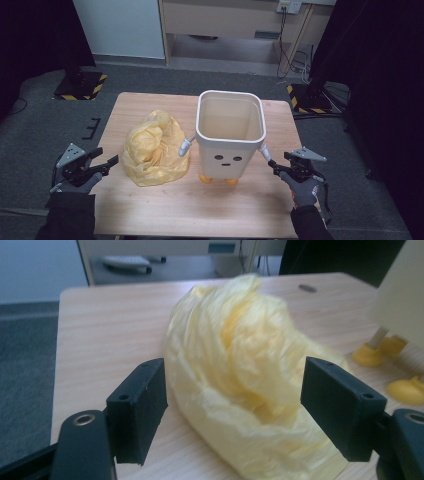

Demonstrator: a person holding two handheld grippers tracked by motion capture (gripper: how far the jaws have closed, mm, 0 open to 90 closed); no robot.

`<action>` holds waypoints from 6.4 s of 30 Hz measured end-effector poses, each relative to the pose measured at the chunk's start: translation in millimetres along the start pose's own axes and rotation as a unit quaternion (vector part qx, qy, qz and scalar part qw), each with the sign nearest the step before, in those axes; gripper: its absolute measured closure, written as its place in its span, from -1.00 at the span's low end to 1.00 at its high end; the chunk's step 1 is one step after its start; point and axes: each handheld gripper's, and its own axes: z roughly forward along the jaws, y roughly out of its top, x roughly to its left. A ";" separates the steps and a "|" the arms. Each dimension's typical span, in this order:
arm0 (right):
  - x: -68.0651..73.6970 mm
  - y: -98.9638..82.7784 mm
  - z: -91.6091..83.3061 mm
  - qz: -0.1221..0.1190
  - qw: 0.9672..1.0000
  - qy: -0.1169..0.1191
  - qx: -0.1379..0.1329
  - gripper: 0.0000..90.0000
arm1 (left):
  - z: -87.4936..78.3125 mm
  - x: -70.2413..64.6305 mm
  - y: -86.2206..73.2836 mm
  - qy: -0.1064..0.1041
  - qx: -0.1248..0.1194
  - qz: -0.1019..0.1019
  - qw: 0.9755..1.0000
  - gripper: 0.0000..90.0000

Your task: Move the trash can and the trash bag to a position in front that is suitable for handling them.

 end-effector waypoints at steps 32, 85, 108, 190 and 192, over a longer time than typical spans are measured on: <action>55.5 63.0 -43.5 -0.050 0.992 0.076 -0.087 -0.36 | 36.8 -134.8 68.7 -0.103 -0.039 0.119 0.987 -0.31; 69.3 60.9 -12.8 -0.073 0.995 0.051 -0.042 0.36 | 91.6 -170.5 64.8 -0.113 0.013 0.121 0.986 -0.08; 90.0 55.7 -7.5 -0.019 0.991 0.125 -0.044 0.38 | 76.1 -154.7 83.6 -0.078 0.016 0.144 0.986 0.36; 52.1 28.3 -1.7 -0.024 0.999 0.027 -0.030 0.14 | 49.8 -13.9 -20.5 0.058 0.197 0.086 0.975 0.56; 51.8 28.4 -1.8 -0.024 0.999 0.027 -0.031 0.15 | 48.3 -15.4 -19.6 0.063 0.196 0.088 0.975 0.76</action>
